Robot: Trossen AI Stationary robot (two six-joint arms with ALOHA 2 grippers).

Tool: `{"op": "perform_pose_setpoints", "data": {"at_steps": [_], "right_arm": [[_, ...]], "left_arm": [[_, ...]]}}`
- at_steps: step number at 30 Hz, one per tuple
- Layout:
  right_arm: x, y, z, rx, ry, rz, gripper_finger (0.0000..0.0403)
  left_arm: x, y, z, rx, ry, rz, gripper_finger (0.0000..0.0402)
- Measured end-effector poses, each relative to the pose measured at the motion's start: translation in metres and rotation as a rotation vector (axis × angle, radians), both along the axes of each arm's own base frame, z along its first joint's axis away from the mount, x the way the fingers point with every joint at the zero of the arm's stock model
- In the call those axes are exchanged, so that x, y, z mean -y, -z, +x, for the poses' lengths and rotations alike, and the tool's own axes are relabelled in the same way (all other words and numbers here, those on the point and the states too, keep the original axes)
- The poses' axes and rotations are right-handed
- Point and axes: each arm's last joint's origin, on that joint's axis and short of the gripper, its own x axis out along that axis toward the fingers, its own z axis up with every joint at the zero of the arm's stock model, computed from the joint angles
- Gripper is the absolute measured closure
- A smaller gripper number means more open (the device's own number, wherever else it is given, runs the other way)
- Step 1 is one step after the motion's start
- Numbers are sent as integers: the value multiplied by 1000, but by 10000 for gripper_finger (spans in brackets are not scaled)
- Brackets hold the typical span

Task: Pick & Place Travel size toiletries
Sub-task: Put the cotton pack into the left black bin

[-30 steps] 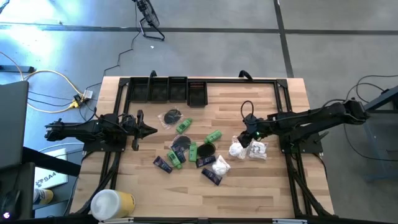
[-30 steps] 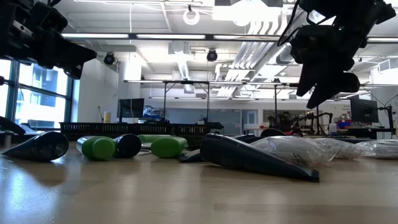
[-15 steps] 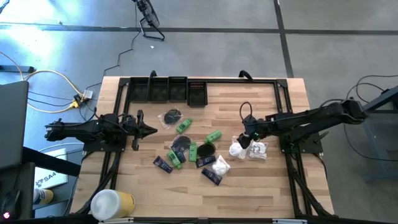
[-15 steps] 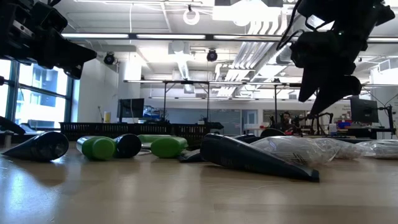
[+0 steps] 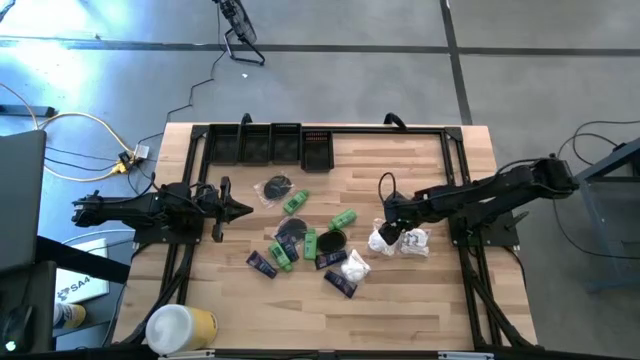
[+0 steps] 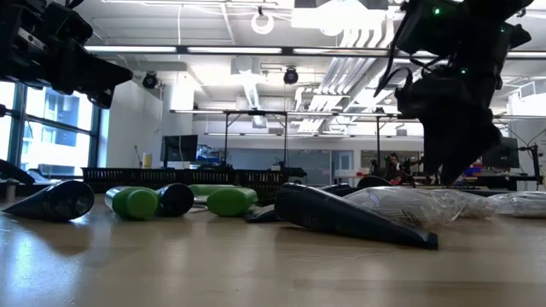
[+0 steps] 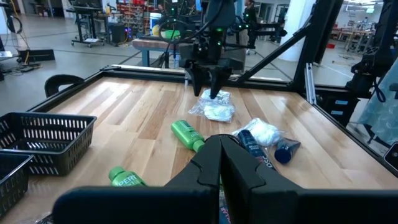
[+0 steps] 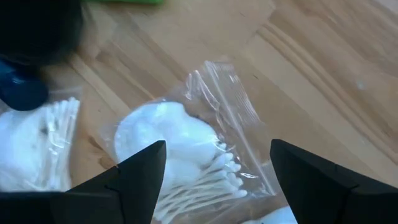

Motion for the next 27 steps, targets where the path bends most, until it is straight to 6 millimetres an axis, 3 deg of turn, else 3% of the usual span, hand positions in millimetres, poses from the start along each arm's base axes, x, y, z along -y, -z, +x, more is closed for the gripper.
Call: {"op": "perform_pose_setpoints", "data": {"at_steps": [17,27], "right_arm": [[-22,3,-4,-18,-129,138,121],[-27,3,-4,-22,-44,247,121]], "left_arm": [[0,0,0,0,0,0,400],[0,0,0,-1,0,0,400]]}}
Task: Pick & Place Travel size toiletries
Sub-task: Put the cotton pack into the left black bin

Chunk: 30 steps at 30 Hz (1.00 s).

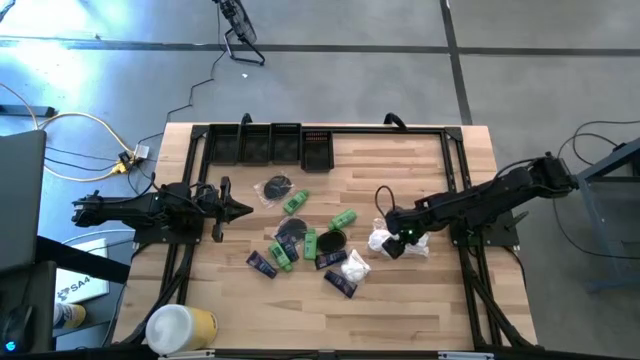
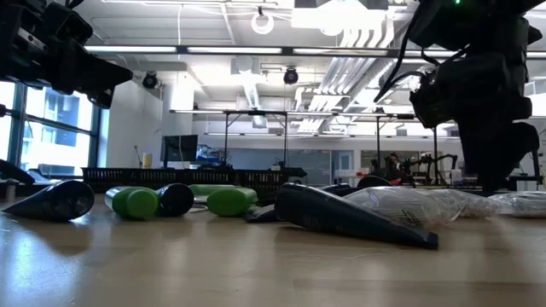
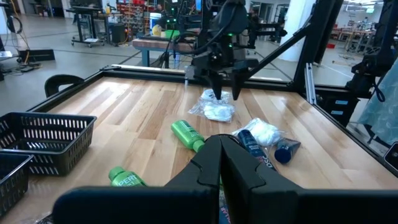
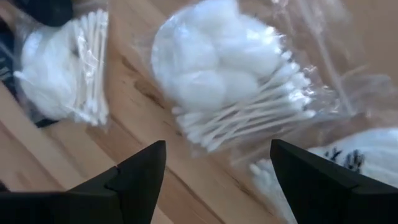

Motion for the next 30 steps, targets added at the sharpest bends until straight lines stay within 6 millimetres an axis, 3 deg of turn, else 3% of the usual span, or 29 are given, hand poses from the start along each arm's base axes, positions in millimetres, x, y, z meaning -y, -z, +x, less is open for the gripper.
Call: {"op": "perform_pose_setpoints", "data": {"at_steps": [24,30], "right_arm": [[-4,-5,11,138,27,-26,122],[-8,-5,11,144,16,-45,165]], "left_arm": [[0,0,0,-3,0,0,400],[0,0,0,-3,0,0,400]]}}
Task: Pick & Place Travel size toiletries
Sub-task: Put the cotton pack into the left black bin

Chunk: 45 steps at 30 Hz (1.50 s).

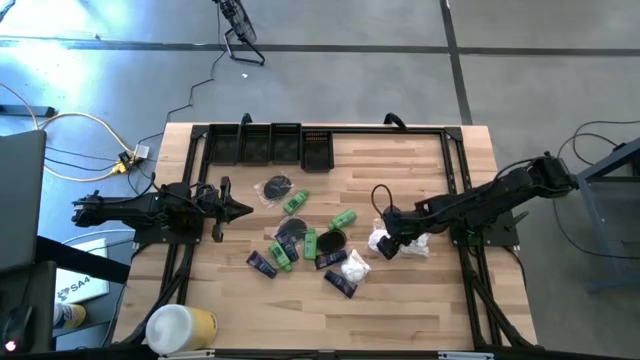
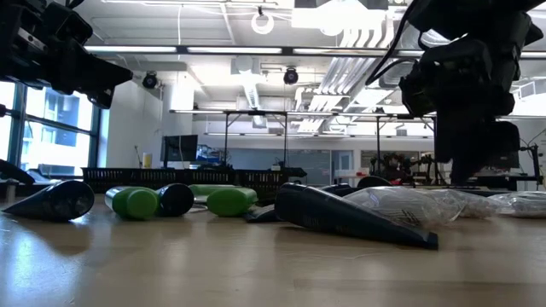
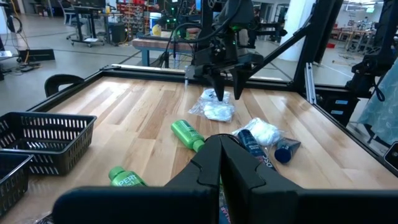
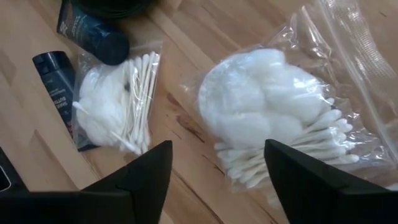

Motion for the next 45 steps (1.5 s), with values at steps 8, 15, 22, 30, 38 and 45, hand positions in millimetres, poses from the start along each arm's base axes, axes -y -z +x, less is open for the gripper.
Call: {"op": "perform_pose_setpoints", "data": {"at_steps": [8,15,22,30,38,45], "right_arm": [[0,0,0,4,9,-21,237],[0,0,0,4,12,-21,280],[-9,0,-2,11,-19,-48,319],[-17,0,-5,29,-31,-112,352],[-18,0,-5,27,-35,-108,391],[-17,8,-3,-20,-41,-102,399]], "left_arm": [[0,0,0,0,0,0,400],[0,0,0,0,0,0,400],[0,0,0,0,0,0,400],[0,0,0,0,0,0,400],[0,0,0,0,0,0,400],[0,0,0,0,0,0,400]]}}
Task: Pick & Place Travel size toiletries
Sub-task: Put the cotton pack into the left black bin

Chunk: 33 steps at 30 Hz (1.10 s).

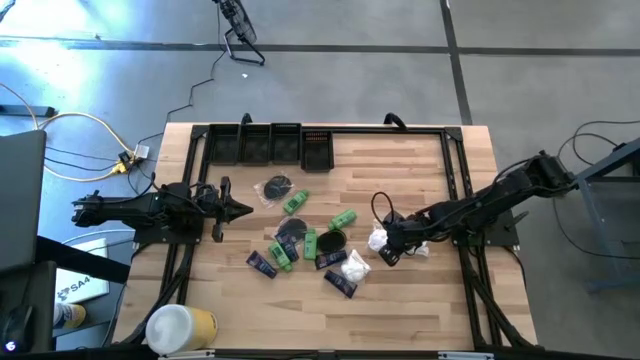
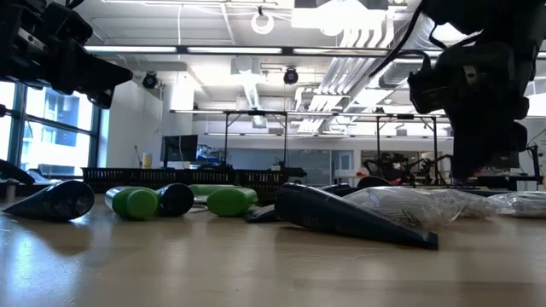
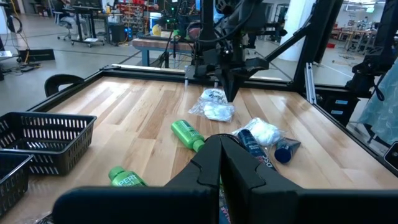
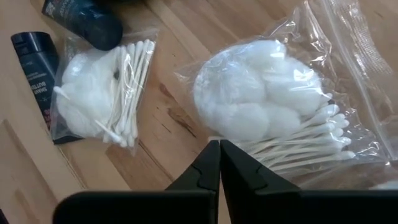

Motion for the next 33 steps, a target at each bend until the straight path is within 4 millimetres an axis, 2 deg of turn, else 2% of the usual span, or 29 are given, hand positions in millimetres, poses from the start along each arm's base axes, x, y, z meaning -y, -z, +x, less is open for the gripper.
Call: {"op": "perform_pose_setpoints", "data": {"at_steps": [6,15,33], "right_arm": [[1,13,5,-46,-5,-20,399],[7,19,10,-45,30,-45,399],[53,17,18,-14,241,-167,400]], "left_arm": [[0,0,0,1,0,0,400],[0,0,0,1,0,0,400],[0,0,0,1,0,0,400]]}}
